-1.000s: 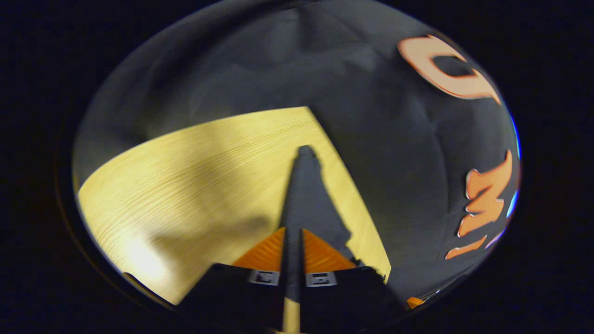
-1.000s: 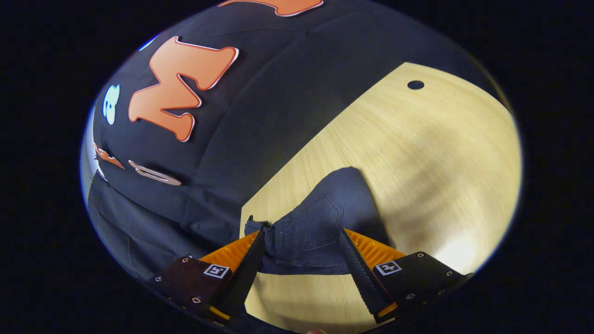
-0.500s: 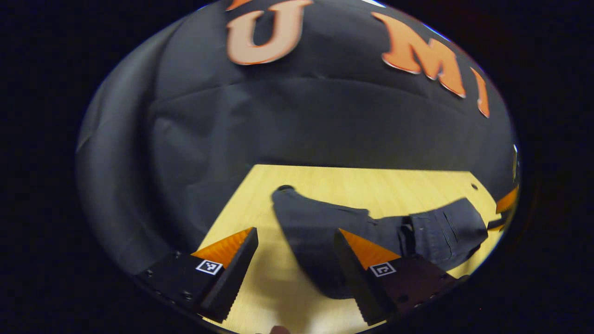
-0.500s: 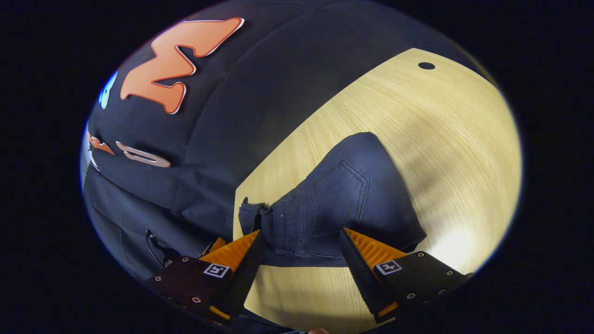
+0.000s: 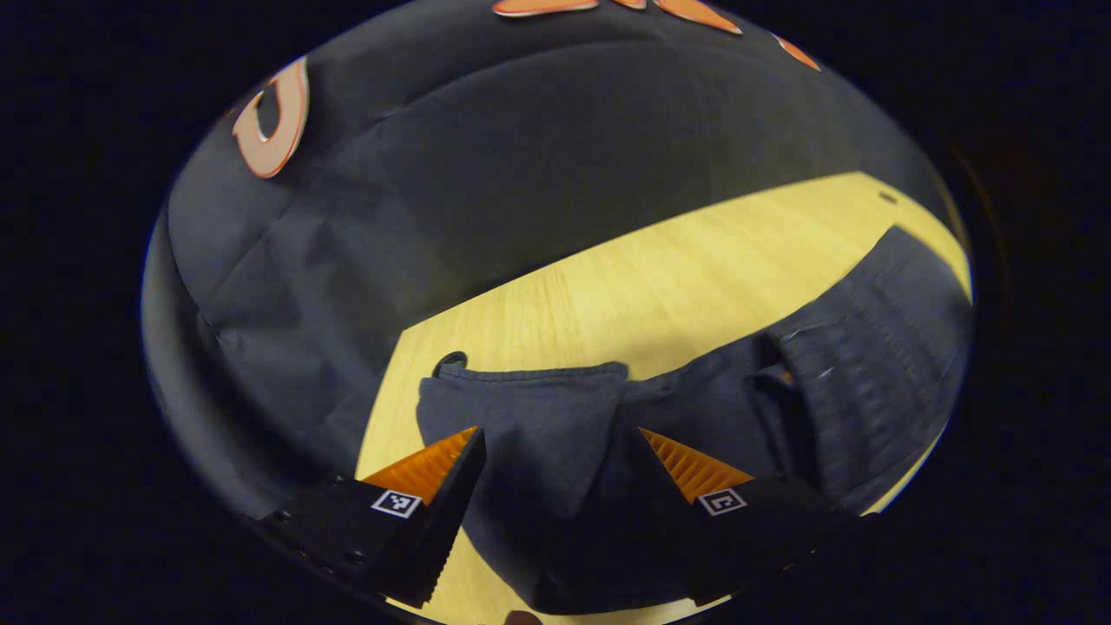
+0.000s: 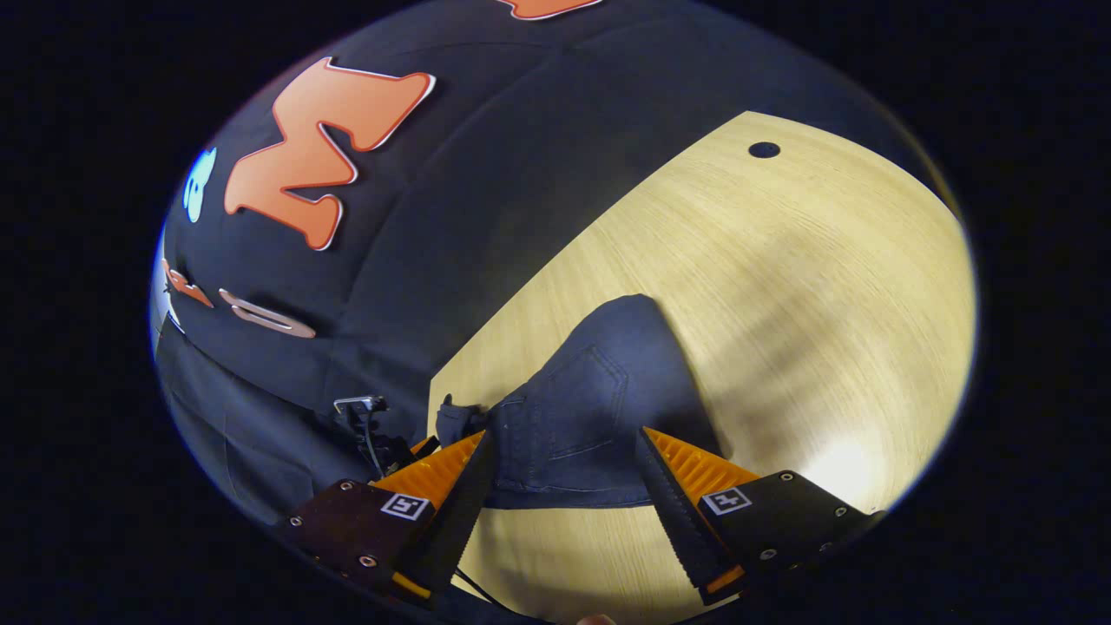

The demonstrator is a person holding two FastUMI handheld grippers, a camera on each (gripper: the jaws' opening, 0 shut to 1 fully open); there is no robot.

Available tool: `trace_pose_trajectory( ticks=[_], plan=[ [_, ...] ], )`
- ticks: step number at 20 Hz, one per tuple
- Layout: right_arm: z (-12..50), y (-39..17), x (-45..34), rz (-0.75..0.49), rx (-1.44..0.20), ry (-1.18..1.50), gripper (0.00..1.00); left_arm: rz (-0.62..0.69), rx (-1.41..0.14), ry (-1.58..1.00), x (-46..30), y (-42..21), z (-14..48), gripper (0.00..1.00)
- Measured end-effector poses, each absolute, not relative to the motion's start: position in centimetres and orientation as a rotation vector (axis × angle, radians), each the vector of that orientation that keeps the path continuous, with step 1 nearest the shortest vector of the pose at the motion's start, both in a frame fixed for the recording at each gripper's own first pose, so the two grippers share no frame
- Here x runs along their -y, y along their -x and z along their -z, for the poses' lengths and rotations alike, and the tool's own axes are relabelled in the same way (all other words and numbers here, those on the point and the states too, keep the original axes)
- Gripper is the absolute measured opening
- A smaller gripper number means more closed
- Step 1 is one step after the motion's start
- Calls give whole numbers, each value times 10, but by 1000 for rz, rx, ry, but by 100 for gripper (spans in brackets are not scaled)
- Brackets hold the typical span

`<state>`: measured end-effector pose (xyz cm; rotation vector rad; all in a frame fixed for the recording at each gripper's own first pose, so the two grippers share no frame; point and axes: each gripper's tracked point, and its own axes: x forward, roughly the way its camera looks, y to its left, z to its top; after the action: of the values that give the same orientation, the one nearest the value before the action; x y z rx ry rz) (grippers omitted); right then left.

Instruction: Grasp the waist and the cuffs of the jeans and fold them to make the two legs overlap; first hold the waist and fold one-third of the jeans toward the cuffs, then hold the cuffs and fold the remaining one-third in the same direction to finish folding.

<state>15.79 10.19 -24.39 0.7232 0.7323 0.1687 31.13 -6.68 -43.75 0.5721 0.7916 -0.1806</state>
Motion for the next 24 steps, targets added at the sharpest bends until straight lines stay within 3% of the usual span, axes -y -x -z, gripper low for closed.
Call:
trace_pose_trajectory(
  ticks=[3, 6, 7, 15, 18, 24],
  plan=[
    [246, -157, -94, -155, -741, -723, 98, 146, -778, -549, 75, -315, 435, 99],
    [240, -158, -93, -155, -735, -742, 98, 150, -800, -573, 85, -319, 443, 14],
    [238, -159, -91, -153, -727, -745, 98, 144, -808, -574, 89, -318, 434, 4],
    [231, -168, -92, -177, -699, -774, 98, 241, -682, -160, 76, -330, 358, 0],
    [219, -172, -88, -186, -665, -783, 98, 266, -615, -35, 80, -338, 303, 1],
    [190, -161, -56, -198, -585, -734, 98, 406, -543, 137, 166, -339, 221, 1]
  ],
)
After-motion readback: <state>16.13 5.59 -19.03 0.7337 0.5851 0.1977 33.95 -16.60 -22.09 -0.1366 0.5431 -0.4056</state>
